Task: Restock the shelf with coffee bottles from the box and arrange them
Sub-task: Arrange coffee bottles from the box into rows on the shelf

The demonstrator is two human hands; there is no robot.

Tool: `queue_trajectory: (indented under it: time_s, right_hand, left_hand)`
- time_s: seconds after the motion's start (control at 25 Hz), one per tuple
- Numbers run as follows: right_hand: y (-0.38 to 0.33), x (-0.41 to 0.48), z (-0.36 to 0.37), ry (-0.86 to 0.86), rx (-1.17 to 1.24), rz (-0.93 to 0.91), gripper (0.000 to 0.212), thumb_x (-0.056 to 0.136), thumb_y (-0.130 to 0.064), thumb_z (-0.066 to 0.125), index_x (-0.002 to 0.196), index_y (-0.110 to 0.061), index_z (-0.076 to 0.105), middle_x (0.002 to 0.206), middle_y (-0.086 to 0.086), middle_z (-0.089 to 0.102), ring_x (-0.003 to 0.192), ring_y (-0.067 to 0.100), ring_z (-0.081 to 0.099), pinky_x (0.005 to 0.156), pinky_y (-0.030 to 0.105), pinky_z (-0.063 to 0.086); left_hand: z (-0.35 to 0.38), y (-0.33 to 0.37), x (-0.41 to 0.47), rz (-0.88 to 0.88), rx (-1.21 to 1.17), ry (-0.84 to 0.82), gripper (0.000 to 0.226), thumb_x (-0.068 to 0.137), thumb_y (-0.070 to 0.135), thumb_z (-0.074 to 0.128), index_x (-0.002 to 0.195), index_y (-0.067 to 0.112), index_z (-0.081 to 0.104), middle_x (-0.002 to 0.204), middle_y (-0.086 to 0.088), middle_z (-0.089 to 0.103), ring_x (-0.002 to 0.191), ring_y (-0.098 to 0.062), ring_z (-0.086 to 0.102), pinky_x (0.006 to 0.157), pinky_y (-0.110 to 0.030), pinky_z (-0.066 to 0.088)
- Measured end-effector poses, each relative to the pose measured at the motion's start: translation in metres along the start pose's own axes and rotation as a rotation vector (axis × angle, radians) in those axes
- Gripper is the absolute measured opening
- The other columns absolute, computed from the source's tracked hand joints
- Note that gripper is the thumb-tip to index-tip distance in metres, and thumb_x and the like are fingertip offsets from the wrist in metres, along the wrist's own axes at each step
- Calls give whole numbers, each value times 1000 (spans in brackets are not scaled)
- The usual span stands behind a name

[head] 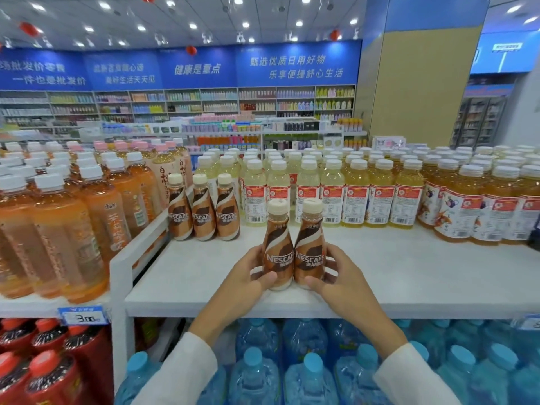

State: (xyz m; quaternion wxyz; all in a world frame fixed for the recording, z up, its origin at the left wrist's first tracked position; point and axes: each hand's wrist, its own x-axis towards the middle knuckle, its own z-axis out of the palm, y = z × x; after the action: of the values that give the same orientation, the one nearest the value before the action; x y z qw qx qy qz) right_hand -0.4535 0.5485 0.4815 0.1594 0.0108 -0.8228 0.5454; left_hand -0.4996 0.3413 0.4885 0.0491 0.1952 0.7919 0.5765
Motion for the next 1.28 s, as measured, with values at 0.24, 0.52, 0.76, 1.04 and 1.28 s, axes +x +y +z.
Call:
queue_trajectory:
  time_s: [0.24,0.52,0.76,1.04,1.28]
  right_hand:
    - [0,-9,10,135,12,-3,60,75,-27,87,124,-36,52,117,-20,62,104,-4,61,94,25,54]
    - [0,-13,12,117,13,21,63,78,-29,85,130,-34,49,124,-16,61,110,-2,58,95,18,48]
    - [5,-13,25,267,6,8,52,78,-28,85,120,-32,56,115,-14,65,104,1,63,93,30,55]
    - [2,62,49,158,-118,39,48,79,-31,81,114,-29,48,115,-6,59,104,14,62,90,36,53]
    - [8,115,72,164,-110,47,51,79,-29,80,118,-22,48,118,-1,59,109,20,61,94,41,52]
  left_hand:
    - [20,-3,-5,1,85,320,84,54,45,95,124,28,51,115,12,64,101,-6,66,89,-27,56]
    - [21,-6,-14,39,86,341,63,68,34,91,119,32,56,114,20,66,105,2,62,85,-11,48]
    - [34,-7,-9,11,185,513,60,64,49,89,112,33,58,106,14,62,94,-4,62,83,-27,55]
    - [10,-6,48,-51,171,563,46,71,30,89,106,26,59,104,6,70,96,-14,66,87,-33,54]
    - [0,-12,90,-108,100,651,36,78,20,83,98,20,53,103,1,63,99,-24,62,84,-34,46]
